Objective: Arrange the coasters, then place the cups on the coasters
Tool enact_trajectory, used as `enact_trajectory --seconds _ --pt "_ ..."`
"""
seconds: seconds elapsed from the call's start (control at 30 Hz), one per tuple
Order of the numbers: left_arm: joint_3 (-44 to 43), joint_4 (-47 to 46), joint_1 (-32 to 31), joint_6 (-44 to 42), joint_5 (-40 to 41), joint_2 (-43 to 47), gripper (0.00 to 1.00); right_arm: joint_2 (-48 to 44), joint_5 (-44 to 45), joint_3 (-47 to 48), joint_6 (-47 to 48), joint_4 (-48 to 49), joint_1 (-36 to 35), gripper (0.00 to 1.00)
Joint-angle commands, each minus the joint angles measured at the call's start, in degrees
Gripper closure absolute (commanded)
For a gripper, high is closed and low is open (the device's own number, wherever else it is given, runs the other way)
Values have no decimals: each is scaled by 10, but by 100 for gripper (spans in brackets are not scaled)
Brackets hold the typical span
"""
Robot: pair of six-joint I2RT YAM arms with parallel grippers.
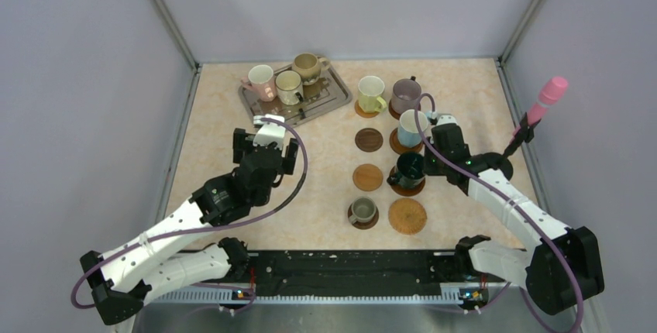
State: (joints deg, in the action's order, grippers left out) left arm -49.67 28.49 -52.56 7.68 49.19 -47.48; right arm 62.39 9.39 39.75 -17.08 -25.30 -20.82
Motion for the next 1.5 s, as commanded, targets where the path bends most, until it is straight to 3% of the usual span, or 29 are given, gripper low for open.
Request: enact_trajectory --seconds 0.0,0.1,0.33,0.47,0.53,0.73,0.93,1.1,1.23,1.47 --pt "4 -25 -1 -3 12 8 1 -9 4 6 -4 36 6 93" --pt "3 -25 -1 -3 14 6 1 -11 6 9 -6 31 6 87" --pt "-3 -26 -1 17 35 0 1 -17 -1 52 -18 -13 5 60" --pt "-48 -10 11 41 11 -28 1 -39 -36 96 -22 -36 5 51" --pt "-82 -1 42 58 -37 -51 2 -52 -55 112 -24 -42 6 48" --pt "-160 -10 191 127 -220 -129 11 -88 -119 132 -37 -43 5 42" --pt "-213 -86 264 172 -260 -242 12 -118 -205 103 -79 -20 6 33" --pt "-294 -87 347 296 -354 -373 22 -135 -214 87 -85 -10 6 33" --pt "-302 -156 386 367 -395 -450 31 -135 -215 90 -83 -9 6 32" --pt "-362 -171 428 427 -398 -576 39 -125 -223 81 -88 -2 5 32"
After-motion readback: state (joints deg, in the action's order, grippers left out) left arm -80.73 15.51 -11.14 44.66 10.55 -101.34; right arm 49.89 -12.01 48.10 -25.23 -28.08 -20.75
